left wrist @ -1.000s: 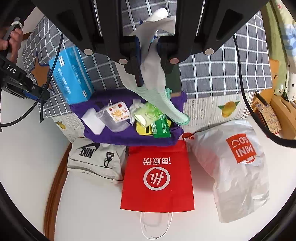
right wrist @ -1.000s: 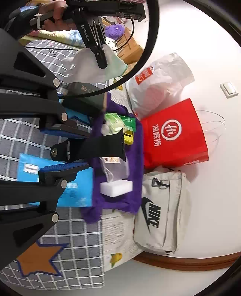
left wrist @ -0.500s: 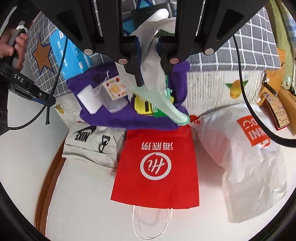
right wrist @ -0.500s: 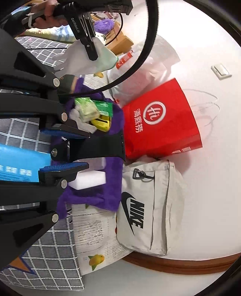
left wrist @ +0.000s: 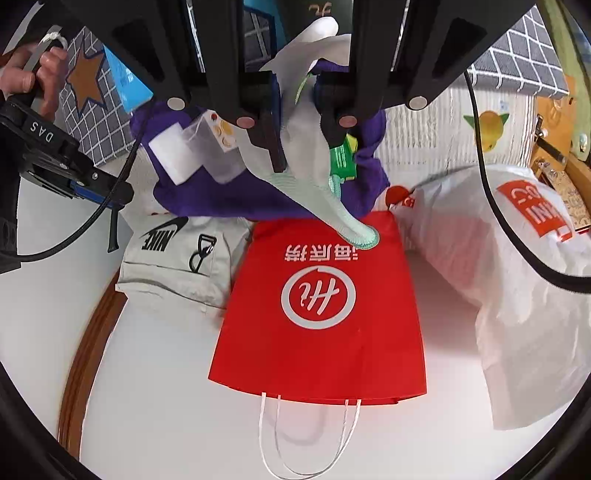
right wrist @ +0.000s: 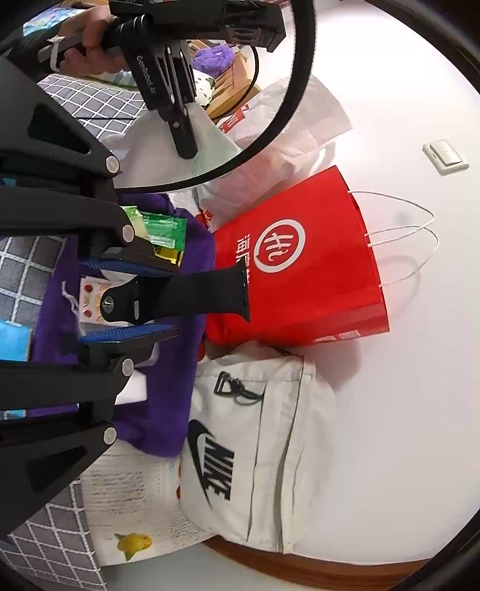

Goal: Organize soft objects
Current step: 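Release the black strap onto the towel with the right tool while the left tool releases the glove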

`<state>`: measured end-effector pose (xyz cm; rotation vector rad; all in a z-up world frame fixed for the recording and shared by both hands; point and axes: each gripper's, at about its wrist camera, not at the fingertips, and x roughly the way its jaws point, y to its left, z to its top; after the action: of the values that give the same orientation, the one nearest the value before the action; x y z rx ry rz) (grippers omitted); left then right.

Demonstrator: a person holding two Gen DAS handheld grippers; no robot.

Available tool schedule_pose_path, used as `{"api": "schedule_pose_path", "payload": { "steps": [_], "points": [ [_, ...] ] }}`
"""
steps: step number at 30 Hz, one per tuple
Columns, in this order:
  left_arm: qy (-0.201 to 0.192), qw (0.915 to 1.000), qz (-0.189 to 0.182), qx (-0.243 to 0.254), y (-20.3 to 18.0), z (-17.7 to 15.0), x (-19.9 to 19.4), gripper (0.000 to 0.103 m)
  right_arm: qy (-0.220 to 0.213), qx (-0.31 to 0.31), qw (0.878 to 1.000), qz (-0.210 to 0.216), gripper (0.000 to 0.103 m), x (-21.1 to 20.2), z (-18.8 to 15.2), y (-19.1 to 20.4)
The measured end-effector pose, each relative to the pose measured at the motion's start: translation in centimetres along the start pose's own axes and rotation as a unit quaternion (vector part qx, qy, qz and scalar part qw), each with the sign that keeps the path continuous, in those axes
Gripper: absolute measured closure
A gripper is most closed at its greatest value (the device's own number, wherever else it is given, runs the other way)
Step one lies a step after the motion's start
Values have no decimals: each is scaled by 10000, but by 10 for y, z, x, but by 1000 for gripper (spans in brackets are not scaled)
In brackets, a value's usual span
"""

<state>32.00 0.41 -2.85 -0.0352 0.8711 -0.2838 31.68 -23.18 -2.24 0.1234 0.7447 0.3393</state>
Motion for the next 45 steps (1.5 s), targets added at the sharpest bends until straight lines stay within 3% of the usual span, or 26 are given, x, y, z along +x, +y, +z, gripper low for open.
{"api": "schedule_pose_path", "payload": {
  "steps": [18,20,21,22,24,28,33,38,41,42,45],
  "points": [
    [464,9978,-419,-235,-4,1,89,88,1191,385,9920,-154,74,90,-26,-44],
    [489,9969,-501,-362,-2,2,94,72,1233,445,9913,-148,57,93,-27,-48],
    [502,9965,-514,-430,-1,3,95,55,1208,444,9915,-168,46,93,-27,-49],
    [470,9963,-530,-480,0,3,95,36,1144,429,9923,-202,41,91,-26,-49],
    [255,9968,-529,-546,2,4,88,30,1058,432,9933,-172,41,85,-25,-47],
    [-35,9983,-299,-495,4,7,67,30,907,398,9950,-123,41,69,-23,-40],
    [-86,9992,-199,-339,2,8,40,30,710,337,9968,-118,41,46,-18,-27],
    [-188,9995,237,-3,-12,1,4,27,492,247,9983,-191,40,12,-22,-6],
    [-292,9988,365,141,-22,-10,-20,23,304,146,9993,-175,32,-14,-32,8],
    [-296,9987,373,205,-26,-14,-28,17,221,84,9995,-191,27,-25,-38,15],
    [-341,9978,428,371,-38,-31,-51,11,54,-136,9988,-477,20,-48,-53,31]
  ]
}}
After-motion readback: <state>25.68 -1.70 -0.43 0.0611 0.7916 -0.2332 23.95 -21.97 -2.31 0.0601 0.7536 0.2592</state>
